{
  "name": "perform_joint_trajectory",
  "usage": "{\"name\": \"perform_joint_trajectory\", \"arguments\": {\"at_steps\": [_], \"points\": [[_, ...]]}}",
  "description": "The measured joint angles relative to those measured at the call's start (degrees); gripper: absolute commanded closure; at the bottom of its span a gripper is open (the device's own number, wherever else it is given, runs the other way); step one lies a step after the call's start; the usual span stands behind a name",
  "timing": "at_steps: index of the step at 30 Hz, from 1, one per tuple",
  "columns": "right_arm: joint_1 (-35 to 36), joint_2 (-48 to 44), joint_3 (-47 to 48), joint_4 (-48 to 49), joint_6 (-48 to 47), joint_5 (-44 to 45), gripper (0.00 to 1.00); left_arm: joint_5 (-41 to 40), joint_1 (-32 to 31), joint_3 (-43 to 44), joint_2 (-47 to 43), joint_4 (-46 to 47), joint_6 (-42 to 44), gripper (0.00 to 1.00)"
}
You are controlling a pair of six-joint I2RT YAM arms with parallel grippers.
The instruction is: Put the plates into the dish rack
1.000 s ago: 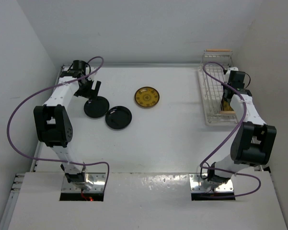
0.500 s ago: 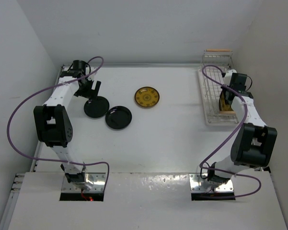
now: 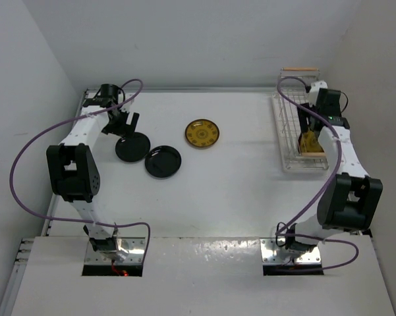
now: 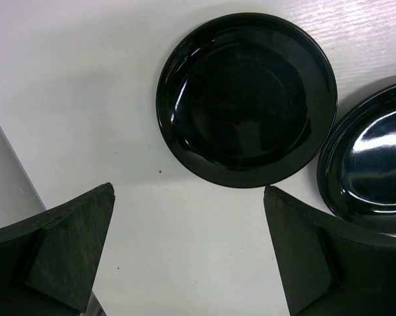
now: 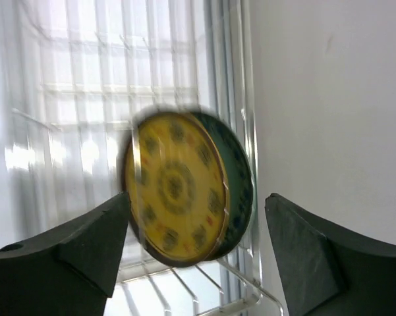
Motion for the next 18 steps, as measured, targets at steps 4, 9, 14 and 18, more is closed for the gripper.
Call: {"name": "perform_joint_trajectory", "arguments": {"at_steps": [4,9,14,18], "points": [[8.9,-2.1,3.5,2.5,2.2,4.5,0.14,0.0,0.0,0.0,0.0,0.0,0.0,0.00],[17.3,-1.7,6.5,4.3,15.3,1.0,0.22,0.0,0.0,0.0,0.3,0.0,0.0,0.00],[21.8,11.3,12.2,5.9,31.3,-8.0,0.24,-0.1,0.1,0.0,1.3,0.0,0.0,0.00],[25.7,27.1,18.2,6.4,41.2,-13.3,0.30,-0.4,0.4,0.0,1.6,0.0,0.0,0.00]]}}
